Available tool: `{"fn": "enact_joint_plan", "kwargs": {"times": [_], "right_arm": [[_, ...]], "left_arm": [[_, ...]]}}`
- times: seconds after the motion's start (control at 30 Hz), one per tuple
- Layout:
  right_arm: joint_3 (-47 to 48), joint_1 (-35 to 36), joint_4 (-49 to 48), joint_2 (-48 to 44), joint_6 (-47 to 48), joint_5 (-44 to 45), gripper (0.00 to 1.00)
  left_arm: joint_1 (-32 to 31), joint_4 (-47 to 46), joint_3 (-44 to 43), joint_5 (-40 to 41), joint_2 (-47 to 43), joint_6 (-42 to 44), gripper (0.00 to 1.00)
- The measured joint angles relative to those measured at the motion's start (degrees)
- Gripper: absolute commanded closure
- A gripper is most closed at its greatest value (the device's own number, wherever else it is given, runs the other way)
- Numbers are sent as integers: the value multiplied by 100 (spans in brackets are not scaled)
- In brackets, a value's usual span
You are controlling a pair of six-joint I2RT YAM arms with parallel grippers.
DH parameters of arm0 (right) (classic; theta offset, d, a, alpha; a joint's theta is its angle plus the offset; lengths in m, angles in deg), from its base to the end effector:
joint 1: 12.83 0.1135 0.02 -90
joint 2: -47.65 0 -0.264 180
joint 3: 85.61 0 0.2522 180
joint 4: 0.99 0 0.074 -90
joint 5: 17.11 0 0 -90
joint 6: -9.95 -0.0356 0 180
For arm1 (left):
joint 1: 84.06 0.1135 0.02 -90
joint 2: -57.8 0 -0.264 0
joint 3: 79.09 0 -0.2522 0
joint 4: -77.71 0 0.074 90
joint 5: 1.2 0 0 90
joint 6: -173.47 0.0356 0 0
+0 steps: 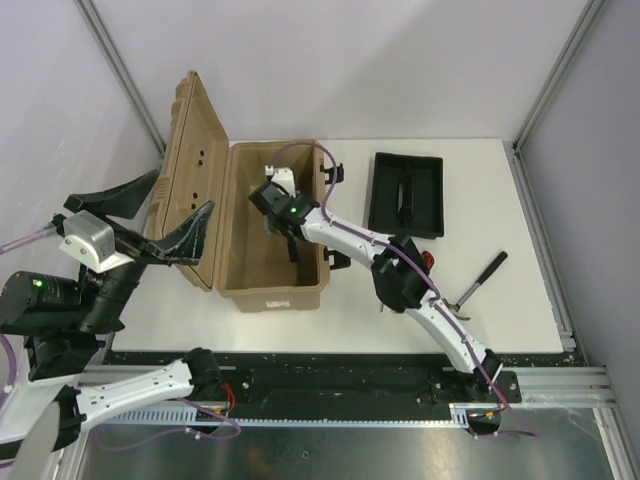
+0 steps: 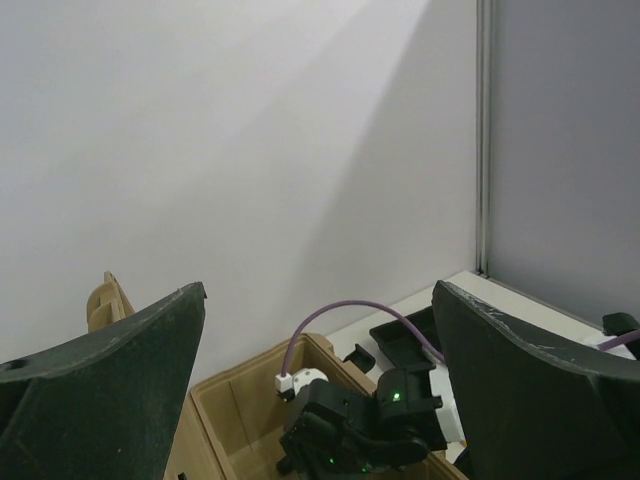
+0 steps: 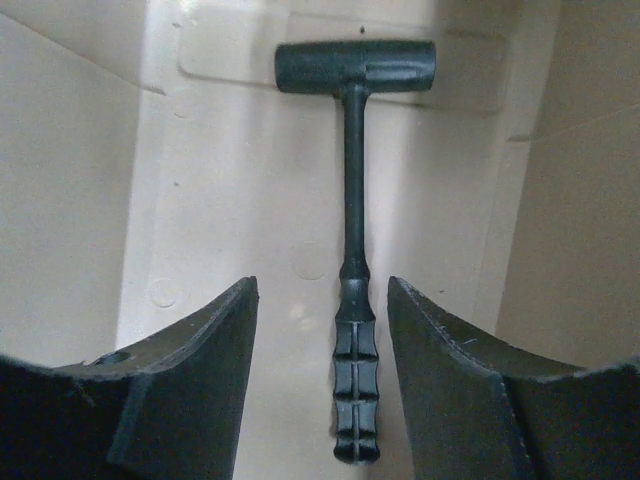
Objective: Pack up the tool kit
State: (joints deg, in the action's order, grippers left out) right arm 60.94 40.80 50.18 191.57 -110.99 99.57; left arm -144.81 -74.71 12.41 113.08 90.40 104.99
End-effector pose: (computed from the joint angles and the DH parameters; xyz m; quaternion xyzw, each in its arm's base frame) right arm 0.3422 0.4377 0.2013 -0.0989 0.9083 0.0721 0.4000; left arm 0.0287 -0.0214 0.5151 0.1937 0.4963 -0.1802 0.8269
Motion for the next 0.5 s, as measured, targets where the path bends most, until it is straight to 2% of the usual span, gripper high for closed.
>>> {"fn": "enact_joint_plan", "kwargs": {"times": [0.13, 0.27, 0.4, 0.5], "right_arm": [[-11, 44, -70, -411, 168, 92, 39], [-321, 63, -417, -1309, 372, 157, 37], [-1163, 15, -855, -2682, 444, 271, 35], [-2151, -251, -1095, -3866, 280, 354, 26]], "left_arm": [[0, 0, -2, -7, 0, -2, 0], [0, 0, -2, -52, 0, -4, 1], [0, 0, -2, -85, 4, -7, 1], [0, 0, -2, -114, 13, -13, 1]]}}
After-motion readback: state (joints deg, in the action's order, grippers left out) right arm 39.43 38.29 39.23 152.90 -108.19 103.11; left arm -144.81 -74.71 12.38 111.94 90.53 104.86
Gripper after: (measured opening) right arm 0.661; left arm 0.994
